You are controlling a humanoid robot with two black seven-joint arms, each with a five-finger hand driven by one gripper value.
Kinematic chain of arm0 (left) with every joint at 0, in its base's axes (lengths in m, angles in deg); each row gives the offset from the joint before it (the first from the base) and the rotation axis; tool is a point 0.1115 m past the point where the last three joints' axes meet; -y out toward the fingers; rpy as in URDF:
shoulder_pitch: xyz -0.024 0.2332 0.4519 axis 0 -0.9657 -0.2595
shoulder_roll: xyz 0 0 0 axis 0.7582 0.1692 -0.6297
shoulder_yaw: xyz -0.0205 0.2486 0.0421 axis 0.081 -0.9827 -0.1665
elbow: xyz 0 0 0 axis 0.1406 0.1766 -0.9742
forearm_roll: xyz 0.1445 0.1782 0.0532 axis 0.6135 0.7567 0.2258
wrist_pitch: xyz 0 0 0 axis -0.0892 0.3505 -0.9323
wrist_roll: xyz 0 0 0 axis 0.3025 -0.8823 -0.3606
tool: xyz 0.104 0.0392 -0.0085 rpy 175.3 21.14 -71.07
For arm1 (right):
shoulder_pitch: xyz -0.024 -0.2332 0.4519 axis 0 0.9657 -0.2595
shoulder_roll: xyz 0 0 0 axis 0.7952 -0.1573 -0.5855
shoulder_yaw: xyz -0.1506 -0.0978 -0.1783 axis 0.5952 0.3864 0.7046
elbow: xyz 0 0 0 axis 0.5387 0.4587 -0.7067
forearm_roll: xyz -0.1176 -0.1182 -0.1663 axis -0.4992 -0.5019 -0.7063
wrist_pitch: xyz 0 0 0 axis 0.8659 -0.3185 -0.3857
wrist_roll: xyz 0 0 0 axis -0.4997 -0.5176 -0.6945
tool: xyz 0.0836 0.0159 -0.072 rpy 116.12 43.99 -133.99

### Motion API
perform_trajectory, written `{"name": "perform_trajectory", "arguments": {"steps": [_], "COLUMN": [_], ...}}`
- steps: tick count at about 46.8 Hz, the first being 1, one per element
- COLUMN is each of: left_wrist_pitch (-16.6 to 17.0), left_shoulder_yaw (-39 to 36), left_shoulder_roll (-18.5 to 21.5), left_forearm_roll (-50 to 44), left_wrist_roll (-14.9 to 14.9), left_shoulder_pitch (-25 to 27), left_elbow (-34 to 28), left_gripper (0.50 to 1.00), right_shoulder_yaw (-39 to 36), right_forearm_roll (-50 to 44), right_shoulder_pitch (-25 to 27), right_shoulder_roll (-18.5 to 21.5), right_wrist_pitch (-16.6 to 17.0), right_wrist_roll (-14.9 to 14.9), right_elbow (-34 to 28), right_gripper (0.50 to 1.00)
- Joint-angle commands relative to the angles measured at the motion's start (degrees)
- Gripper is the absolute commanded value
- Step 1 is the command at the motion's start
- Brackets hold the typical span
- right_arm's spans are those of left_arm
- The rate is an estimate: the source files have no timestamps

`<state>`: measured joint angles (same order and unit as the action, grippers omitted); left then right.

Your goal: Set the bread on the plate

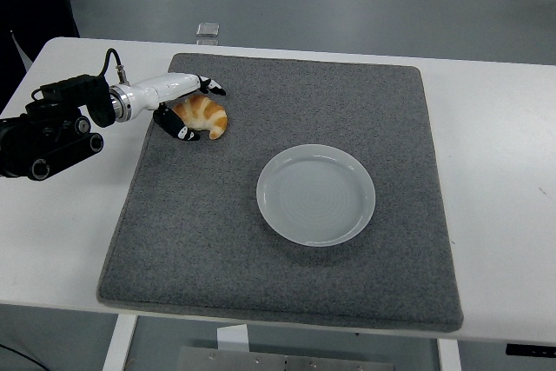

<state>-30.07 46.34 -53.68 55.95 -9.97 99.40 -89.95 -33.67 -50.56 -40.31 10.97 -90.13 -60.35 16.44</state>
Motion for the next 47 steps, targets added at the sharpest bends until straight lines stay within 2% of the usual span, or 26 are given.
{"name": "perform_trajectory", "arguments": {"steps": [1, 3, 7, 11, 14, 27, 38, 41, 47], "left_wrist_pitch": [0.00, 0.00, 0.08, 0.17, 0.17, 0.00, -0.44, -1.32, -5.09], "left_shoulder_yaw": [0.00, 0.00, 0.09, 0.35, 0.53, 1.14, 3.95, 4.74, 5.62], "left_shoulder_roll": [0.00, 0.00, 0.00, 0.00, 0.09, 1.40, 4.04, 4.22, 5.97], "left_forearm_roll": [0.00, 0.00, 0.00, 0.00, 0.08, -0.27, -1.06, -0.97, -1.06], "left_wrist_roll": [0.00, -0.09, -0.09, -0.26, -0.35, -0.62, -0.79, -0.88, -1.23], "left_shoulder_pitch": [0.09, 0.09, 0.26, 0.53, 0.70, 2.37, 7.99, 9.40, 13.09], "left_elbow": [0.12, 0.03, 0.12, 0.03, -0.06, -2.34, -2.52, -2.69, -4.27], "left_gripper": [0.705, 0.664, 0.649, 0.585, 0.500, 0.500, 0.500, 0.500, 0.500], "right_shoulder_yaw": [0.00, 0.09, 0.00, 0.00, 0.00, 0.00, 0.00, 0.00, 0.00], "right_forearm_roll": [0.00, 0.00, 0.00, 0.00, 0.00, 0.00, 0.00, 0.00, 0.00], "right_shoulder_pitch": [0.09, 0.00, 0.00, 0.09, 0.00, 0.00, 0.00, 0.00, 0.00], "right_shoulder_roll": [0.00, 0.00, 0.00, 0.00, 0.00, 0.00, 0.00, 0.00, 0.00], "right_wrist_pitch": [0.03, -0.06, 0.03, -0.06, 0.03, 0.03, -0.06, 0.03, 0.03], "right_wrist_roll": [-0.04, -0.04, -0.04, -0.04, -0.04, -0.04, -0.04, 0.05, -0.04], "right_elbow": [-0.01, -0.01, -0.01, -0.01, -0.01, -0.01, -0.01, -0.01, -0.01], "right_gripper": [0.952, 0.954, 0.952, 0.952, 0.952, 0.952, 0.952, 0.952, 0.952]}}
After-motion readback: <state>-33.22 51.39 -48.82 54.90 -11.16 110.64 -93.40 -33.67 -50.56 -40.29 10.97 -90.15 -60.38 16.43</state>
